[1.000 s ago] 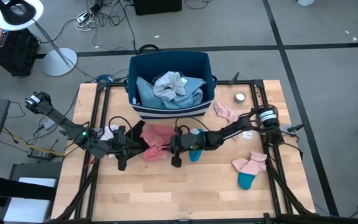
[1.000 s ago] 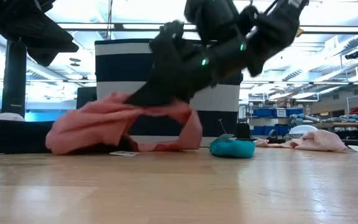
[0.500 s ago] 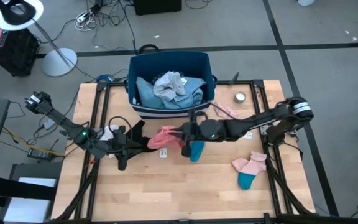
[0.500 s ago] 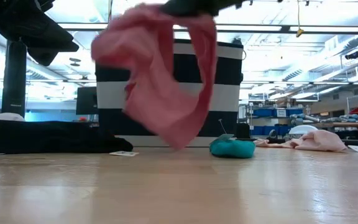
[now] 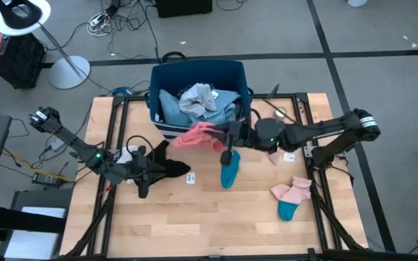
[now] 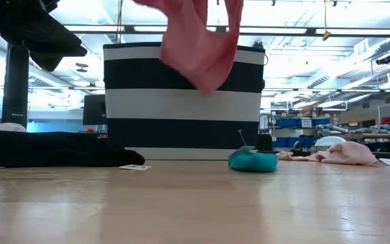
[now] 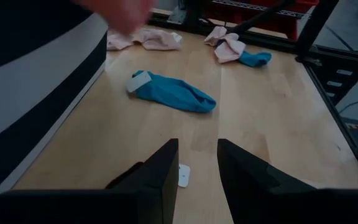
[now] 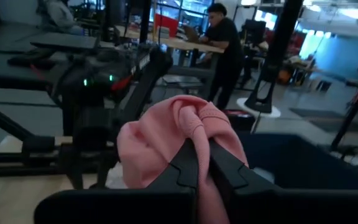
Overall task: Sort clothes
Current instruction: Put the pink underwear into the blue bin
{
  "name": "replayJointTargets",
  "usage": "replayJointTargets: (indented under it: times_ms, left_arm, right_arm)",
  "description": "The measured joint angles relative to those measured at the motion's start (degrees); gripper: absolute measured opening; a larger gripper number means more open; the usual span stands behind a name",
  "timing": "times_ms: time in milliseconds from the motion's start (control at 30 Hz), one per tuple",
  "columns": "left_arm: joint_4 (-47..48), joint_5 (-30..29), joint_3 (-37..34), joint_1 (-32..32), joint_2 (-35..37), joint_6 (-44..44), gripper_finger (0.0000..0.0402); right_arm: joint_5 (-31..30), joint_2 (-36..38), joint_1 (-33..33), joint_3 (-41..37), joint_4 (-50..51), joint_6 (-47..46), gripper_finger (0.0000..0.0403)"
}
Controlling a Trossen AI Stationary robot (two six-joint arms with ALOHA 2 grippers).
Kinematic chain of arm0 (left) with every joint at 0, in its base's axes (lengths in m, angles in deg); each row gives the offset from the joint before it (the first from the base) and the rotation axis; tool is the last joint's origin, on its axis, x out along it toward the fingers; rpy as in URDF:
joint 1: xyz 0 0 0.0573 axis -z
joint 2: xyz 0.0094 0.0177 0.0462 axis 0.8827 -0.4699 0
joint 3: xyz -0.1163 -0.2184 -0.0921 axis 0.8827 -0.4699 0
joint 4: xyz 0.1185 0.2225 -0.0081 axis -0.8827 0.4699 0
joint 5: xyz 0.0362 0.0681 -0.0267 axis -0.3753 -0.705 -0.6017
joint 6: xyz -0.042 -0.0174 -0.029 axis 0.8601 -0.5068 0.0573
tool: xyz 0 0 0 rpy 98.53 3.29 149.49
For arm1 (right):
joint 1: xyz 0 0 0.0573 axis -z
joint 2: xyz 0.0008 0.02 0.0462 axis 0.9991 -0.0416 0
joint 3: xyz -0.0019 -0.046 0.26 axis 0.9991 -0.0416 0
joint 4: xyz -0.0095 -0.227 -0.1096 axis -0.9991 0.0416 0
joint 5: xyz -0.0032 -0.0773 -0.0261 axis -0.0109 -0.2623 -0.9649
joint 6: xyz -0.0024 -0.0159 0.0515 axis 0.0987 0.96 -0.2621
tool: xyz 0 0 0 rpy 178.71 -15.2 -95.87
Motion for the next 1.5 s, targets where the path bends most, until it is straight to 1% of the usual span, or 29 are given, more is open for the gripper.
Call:
replayJointTargets:
  times_ms: [133, 233, 500, 667, 833, 967, 1067, 1267, 1433, 1500]
  left_arm:
    - [0.08, -0.34, 0.01, 0.00, -0.01, 0.02, 0.0117]
    - [0.05, -0.34, 0.02, 0.00, -0.02, 0.02, 0.0117]
    - [0.05, -0.35, 0.01, 0.00, -0.02, -0.10, 0.0117]
    - [0.13, -1.05, 0.02, 0.00, -0.01, -0.23, 0.0117]
    - [0.12, -1.21, 0.00, 0.00, -0.01, -0.24, 0.0117]
    - [0.10, -1.30, 0.00, 0.00, 0.00, -0.43, 0.0117]
    - [0.11, -1.43, 0.00, 0.00, -0.02, -0.54, 0.0117]
    - [0.22, -1.61, 0.00, 0.00, 0.00, -0.61, 0.0117]
    - [0.14, -1.63, 0.00, 0.00, -0.02, -0.61, 0.0117]
    - [0.11, -1.63, 0.02, 0.00, 0.00, -0.61, 0.0117]
  right_arm:
    - [-0.09, -1.06, 1.13, 7.92, 5.24, 2.72, 0.0007]
    - [-0.29, -1.89, 2.81, 12.55, 6.86, 3.78, 0.0007]
    - [0.11, -2.02, 8.96, 17.80, 7.63, 4.29, 0.0007]
    - [1.91, -2.03, 13.11, 18.51, 5.88, 4.29, 0.0007]
    - [2.11, -2.04, 17.52, 18.53, 4.47, 4.23, 0.0007]
    - [5.58, -2.50, 20.37, 18.53, 4.28, 3.52, 0.0008]
    - [7.23, -3.01, 22.12, 18.50, 4.95, 1.00, 0.0008]
    - [9.72, -6.96, 24.33, 18.42, 5.53, -0.88, 0.0008]
    - [9.94, -12.29, 25.54, 18.42, 6.52, -1.38, 0.0008]
    - [9.92, -14.85, 26.11, 18.38, 6.75, -3.50, 0.0008]
